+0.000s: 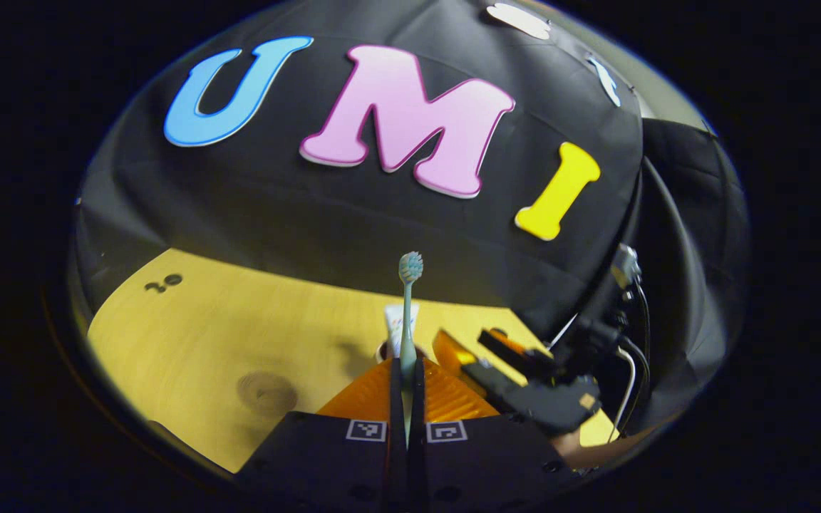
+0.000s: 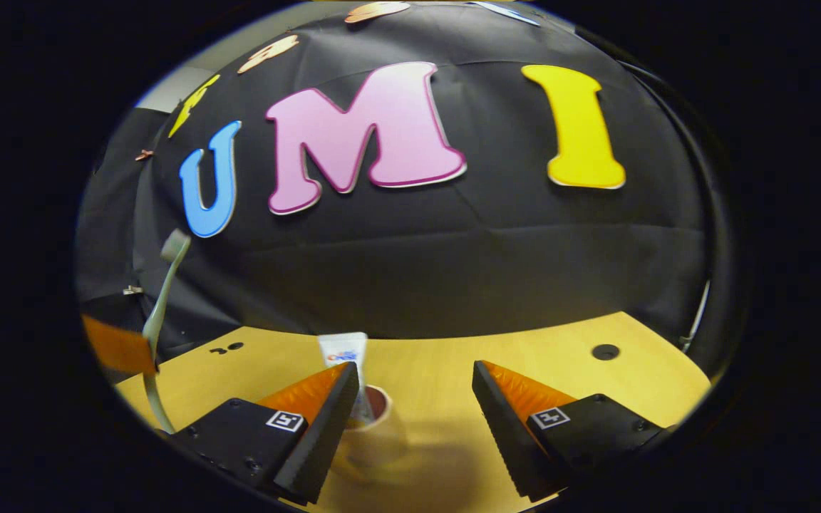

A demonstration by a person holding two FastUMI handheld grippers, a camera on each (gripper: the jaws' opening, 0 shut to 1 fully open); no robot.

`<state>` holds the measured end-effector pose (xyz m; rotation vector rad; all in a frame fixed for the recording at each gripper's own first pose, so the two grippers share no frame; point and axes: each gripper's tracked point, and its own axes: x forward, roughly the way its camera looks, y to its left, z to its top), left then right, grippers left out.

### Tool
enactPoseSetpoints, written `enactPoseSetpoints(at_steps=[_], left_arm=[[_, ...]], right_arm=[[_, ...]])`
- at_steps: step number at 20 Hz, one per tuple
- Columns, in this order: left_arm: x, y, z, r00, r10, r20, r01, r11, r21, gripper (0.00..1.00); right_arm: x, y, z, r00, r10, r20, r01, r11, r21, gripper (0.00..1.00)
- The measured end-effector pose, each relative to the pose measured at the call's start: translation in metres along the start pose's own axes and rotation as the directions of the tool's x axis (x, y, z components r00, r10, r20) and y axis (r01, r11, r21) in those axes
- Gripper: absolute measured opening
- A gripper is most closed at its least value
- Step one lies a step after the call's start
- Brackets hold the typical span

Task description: Put the toothbrush and toothpaste on the desktop into the cup, then pick up the cup and place it on the coaster on the desktop.

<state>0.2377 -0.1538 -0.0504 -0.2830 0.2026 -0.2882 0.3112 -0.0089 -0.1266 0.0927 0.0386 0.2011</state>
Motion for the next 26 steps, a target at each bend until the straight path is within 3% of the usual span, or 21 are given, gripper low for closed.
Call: enactPoseSetpoints(at_steps=[3,4,5,9,15,19,22,23,24,26], left_arm=[[0.044,-0.008,0.027,0.993,-0.032,0.11,0.027,0.999,0.043,0.06],[0.057,-0.01,0.031,0.989,-0.047,0.142,0.042,0.998,0.038,0.01],[0.07,-0.01,0.033,0.984,-0.054,0.17,0.051,0.998,0.025,0.06],[0.108,0.006,0.024,0.971,-0.036,0.238,0.026,0.999,0.045,0.06],[0.122,0.014,-0.014,0.972,-0.037,0.231,0.007,0.991,0.13,0.06],[0.125,0.016,-0.035,0.973,-0.029,0.231,-0.008,0.988,0.157,0.13],[0.12,0.017,-0.052,0.977,-0.027,0.211,-0.003,0.99,0.14,0.34],[0.114,0.019,-0.054,0.977,-0.016,0.214,-0.012,0.991,0.131,0.58],[0.107,0.02,-0.056,0.978,-0.009,0.209,-0.02,0.99,0.138,0.54],[0.091,0.021,-0.062,0.978,-0.003,0.207,-0.031,0.987,0.159,0.69]], right_arm=[[-0.023,-0.037,-0.015,0.996,-0.062,-0.063,0.061,0.998,-0.023,0.98],[-0.028,-0.048,-0.02,0.993,-0.077,-0.084,0.075,0.997,-0.033,0.98],[-0.034,-0.058,-0.025,0.991,-0.089,-0.102,0.085,0.996,-0.037,0.98],[-0.048,-0.089,-0.034,0.983,-0.128,-0.132,0.125,0.992,-0.033,0.98],[-0.048,-0.093,-0.044,0.982,-0.117,-0.148,0.115,0.993,-0.021,0.98],[-0.047,-0.079,-0.046,0.987,-0.085,-0.14,0.079,0.996,-0.045,0.98],[-0.049,-0.068,-0.051,0.987,-0.054,-0.152,0.046,0.997,-0.056,0.98],[-0.05,-0.066,-0.052,0.987,-0.048,-0.156,0.039,0.997,-0.06,0.98],[-0.05,-0.065,-0.053,0.986,-0.043,-0.16,0.034,0.998,-0.06,0.98],[-0.05,-0.062,-0.05,0.987,-0.037,-0.154,0.028,0.998,-0.061,0.98]])
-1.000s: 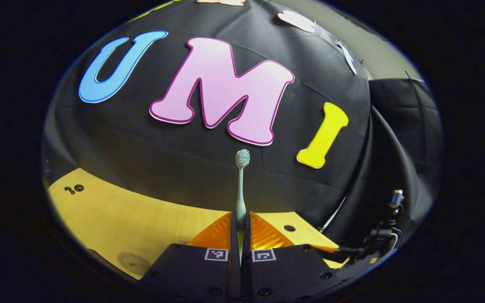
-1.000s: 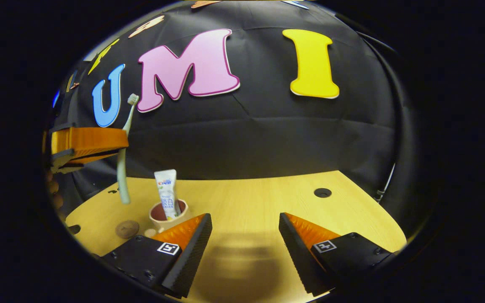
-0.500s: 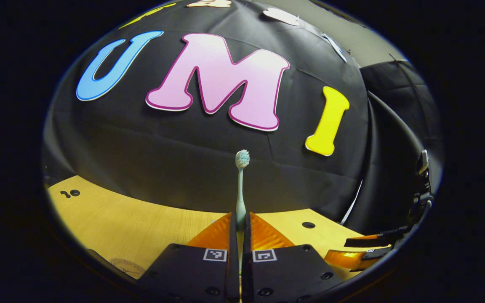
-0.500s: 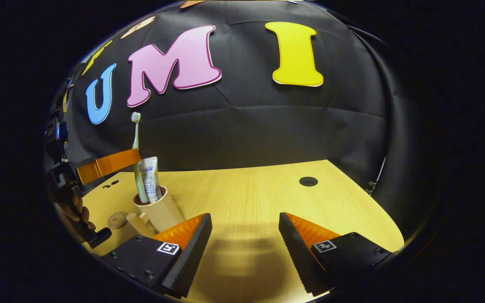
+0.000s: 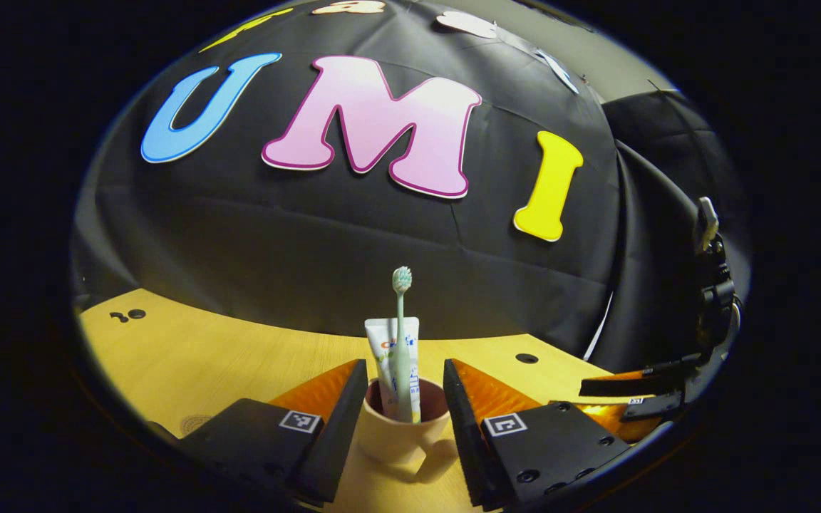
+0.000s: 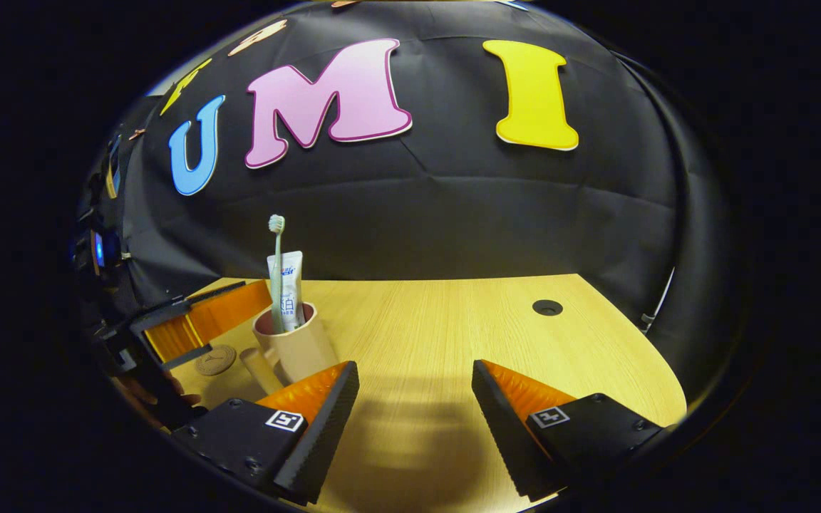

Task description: Put the toothbrush and toothpaste on the desktop into the cup, then pick up the cup and place it on the coaster on the desktop.

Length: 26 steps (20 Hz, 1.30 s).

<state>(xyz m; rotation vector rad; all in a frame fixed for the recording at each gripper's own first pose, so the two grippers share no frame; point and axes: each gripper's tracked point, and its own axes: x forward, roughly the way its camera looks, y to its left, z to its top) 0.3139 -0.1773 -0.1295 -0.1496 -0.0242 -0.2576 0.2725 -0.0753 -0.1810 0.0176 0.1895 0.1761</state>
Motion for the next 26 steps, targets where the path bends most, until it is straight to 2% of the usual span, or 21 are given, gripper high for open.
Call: enactPoseSetpoints(at_steps=[1,4,5,6,7,8,10,13,20,26], left_arm=[[-0.008,0.001,0.0,1.0,0.002,-0.003,-0.002,1.0,-0.001,0.68],[-0.044,0.011,0.004,0.999,0.043,-0.017,-0.043,0.999,-0.019,0.85],[-0.058,0.015,0.004,0.998,0.057,-0.025,-0.058,0.998,-0.027,0.86],[-0.077,0.019,0.005,0.997,0.073,-0.039,-0.074,0.997,-0.03,0.94],[-0.091,0.025,0.001,0.994,0.094,-0.053,-0.095,0.995,-0.024,0.92],[-0.109,0.031,-0.001,0.99,0.119,-0.072,-0.12,0.993,-0.014,0.98],[-0.138,0.045,-0.007,0.981,0.158,-0.108,-0.161,0.987,-0.017,0.98],[-0.173,0.058,-0.015,0.97,0.188,-0.153,-0.2,0.977,-0.067,0.97],[-0.221,0.109,-0.021,0.939,0.286,-0.19,-0.313,0.941,-0.132,0.97],[-0.247,0.147,-0.03,0.917,0.337,-0.212,-0.37,0.919,-0.136,0.98]], right_arm=[[0.0,0.002,0.003,1.0,0.005,0.001,-0.005,1.0,0.001,0.98],[0.01,0.016,0.009,0.998,0.039,-0.044,-0.037,0.999,0.028,0.98],[0.014,0.022,0.013,0.997,0.051,-0.063,-0.048,0.998,0.039,0.98],[0.018,0.03,0.017,0.994,0.07,-0.087,-0.066,0.997,0.047,0.98],[0.023,0.038,0.022,0.99,0.088,-0.114,-0.083,0.995,0.051,0.98],[0.027,0.044,0.026,0.984,0.103,-0.145,-0.096,0.994,0.055,0.97],[0.033,0.057,0.03,0.966,0.134,-0.222,-0.12,0.99,0.077,0.98],[0.041,0.071,0.031,0.936,0.15,-0.317,-0.118,0.986,0.118,0.97],[0.04,0.104,-0.002,0.832,0.158,-0.532,-0.159,0.986,0.043,0.98],[0.048,0.128,-0.011,0.763,0.182,-0.62,-0.127,0.983,0.132,0.98]])
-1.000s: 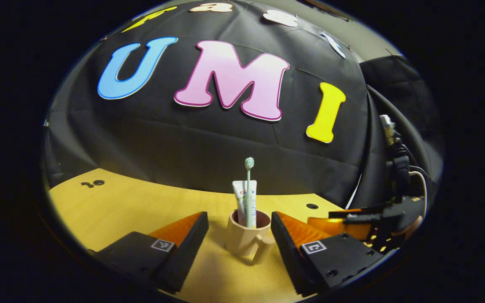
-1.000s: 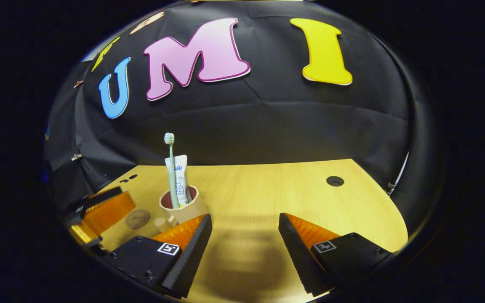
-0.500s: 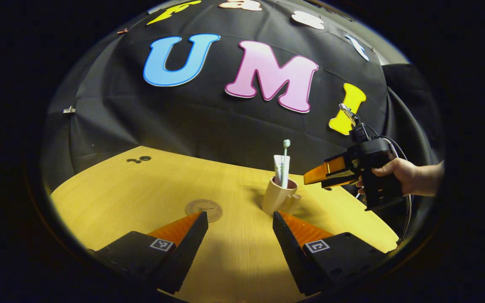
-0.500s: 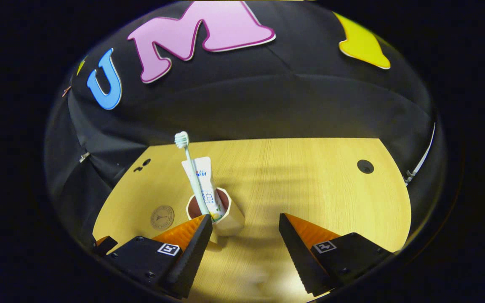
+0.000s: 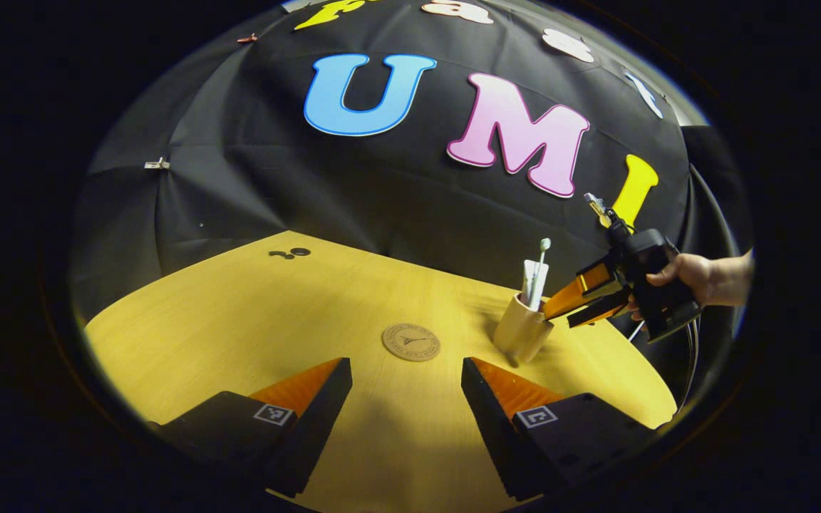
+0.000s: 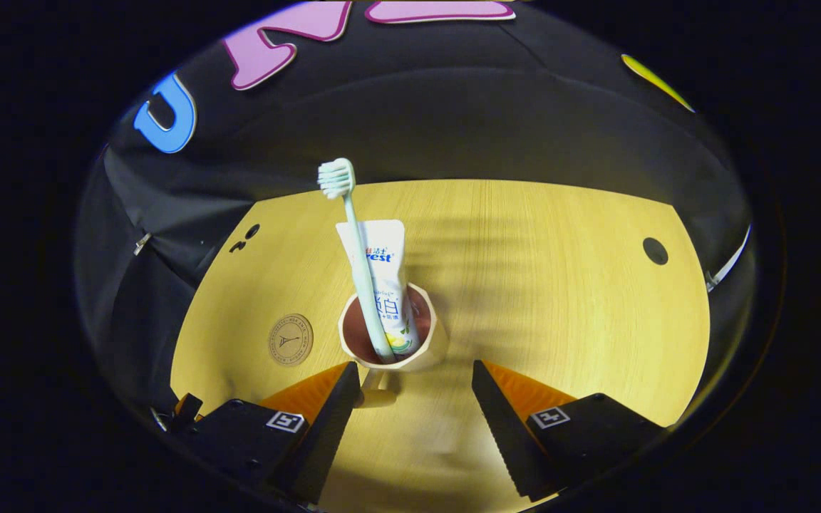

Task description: Put the toothbrush and toothpaste on the desktop into the cup, then pick up the cup and place it on the coaster on the desktop.

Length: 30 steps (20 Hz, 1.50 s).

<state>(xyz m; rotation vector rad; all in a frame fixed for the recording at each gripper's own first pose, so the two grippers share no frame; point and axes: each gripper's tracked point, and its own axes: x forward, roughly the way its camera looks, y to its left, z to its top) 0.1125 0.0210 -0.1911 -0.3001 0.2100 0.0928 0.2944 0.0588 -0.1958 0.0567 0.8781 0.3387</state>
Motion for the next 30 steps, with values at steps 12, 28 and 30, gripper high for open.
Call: enactPoseSetpoints(at_steps=[12,28,30], left_arm=[[-0.015,0.042,-0.016,0.999,0.045,-0.018,-0.046,0.997,-0.064,0.98],[-0.031,0.062,-0.039,0.993,0.06,-0.099,-0.069,0.993,-0.097,0.98],[-0.031,0.058,-0.042,0.992,0.054,-0.112,-0.065,0.993,-0.096,0.98]], right_arm=[[0.024,0.025,-0.018,0.976,-0.032,-0.216,0.072,0.981,0.182,0.98],[0.069,0.014,-0.032,0.958,-0.115,-0.263,0.157,0.977,0.147,0.8],[0.07,0.016,-0.034,0.956,-0.102,-0.275,0.147,0.978,0.147,0.76]])
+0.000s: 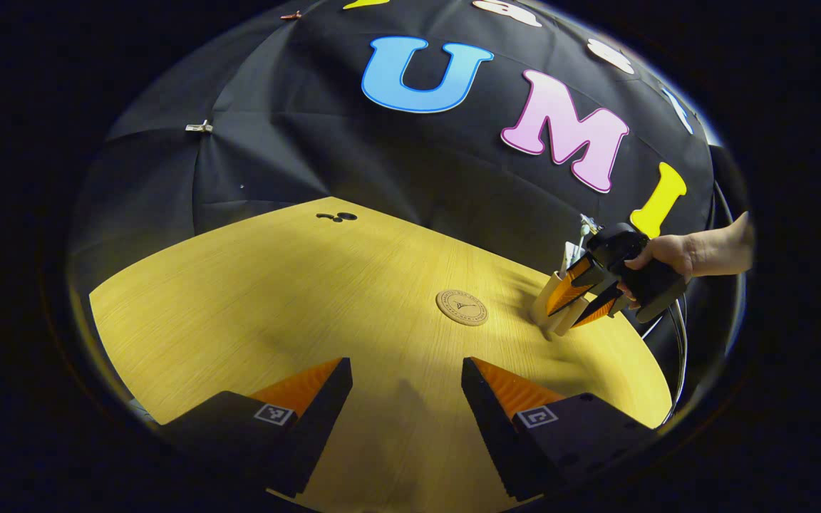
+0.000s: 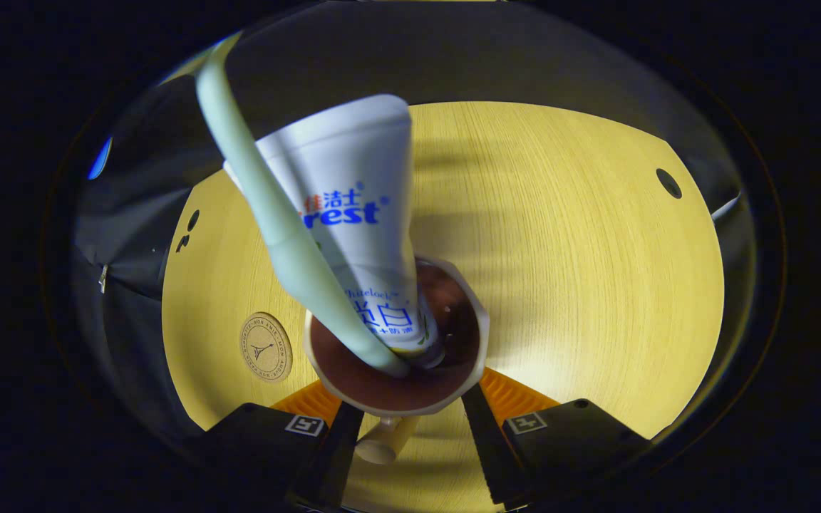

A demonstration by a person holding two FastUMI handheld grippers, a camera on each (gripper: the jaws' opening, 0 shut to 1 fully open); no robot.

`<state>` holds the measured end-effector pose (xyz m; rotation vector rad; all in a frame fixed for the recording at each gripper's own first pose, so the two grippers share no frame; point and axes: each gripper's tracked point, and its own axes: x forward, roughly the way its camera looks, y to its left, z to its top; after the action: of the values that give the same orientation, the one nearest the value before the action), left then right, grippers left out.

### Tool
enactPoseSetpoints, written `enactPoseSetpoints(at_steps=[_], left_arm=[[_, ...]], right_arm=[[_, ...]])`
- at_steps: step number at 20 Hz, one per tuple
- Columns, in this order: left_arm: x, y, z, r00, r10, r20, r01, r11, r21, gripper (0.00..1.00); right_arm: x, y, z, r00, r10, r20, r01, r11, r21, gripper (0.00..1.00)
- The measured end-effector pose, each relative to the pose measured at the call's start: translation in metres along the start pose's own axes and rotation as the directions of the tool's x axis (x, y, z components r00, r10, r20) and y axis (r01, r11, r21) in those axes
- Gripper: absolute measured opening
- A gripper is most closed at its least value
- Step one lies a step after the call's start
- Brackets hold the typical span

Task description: Put the toothbrush and toothpaste on the desktop into the cup, then pick up the cup and place it on the coaster on the desktop.

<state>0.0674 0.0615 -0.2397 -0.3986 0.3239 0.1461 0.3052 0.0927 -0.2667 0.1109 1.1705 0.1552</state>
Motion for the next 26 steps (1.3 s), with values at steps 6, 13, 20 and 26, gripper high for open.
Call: enactPoseSetpoints(at_steps=[6,13,20,26], left_arm=[[-0.004,-0.008,0.002,0.999,0.0,-0.047,0.002,0.999,0.046,0.98],[-0.014,-0.016,0.002,0.996,0.002,-0.094,0.006,0.996,0.085,0.98],[-0.025,-0.024,-0.008,0.991,-0.009,-0.13,0.028,0.989,0.147,0.98],[-0.029,-0.037,-0.011,0.989,-0.038,-0.141,0.059,0.987,0.149,0.98]], right_arm=[[0.001,0.003,-0.004,1.0,0.01,-0.009,-0.01,0.999,-0.043,0.39],[-0.004,0.003,-0.013,0.999,0.028,0.031,-0.021,0.978,-0.206,0.34],[-0.014,0.01,-0.005,0.994,0.043,0.102,-0.009,0.951,-0.309,0.28],[-0.034,0.03,0.005,0.991,0.066,0.118,-0.022,0.939,-0.342,0.27]])
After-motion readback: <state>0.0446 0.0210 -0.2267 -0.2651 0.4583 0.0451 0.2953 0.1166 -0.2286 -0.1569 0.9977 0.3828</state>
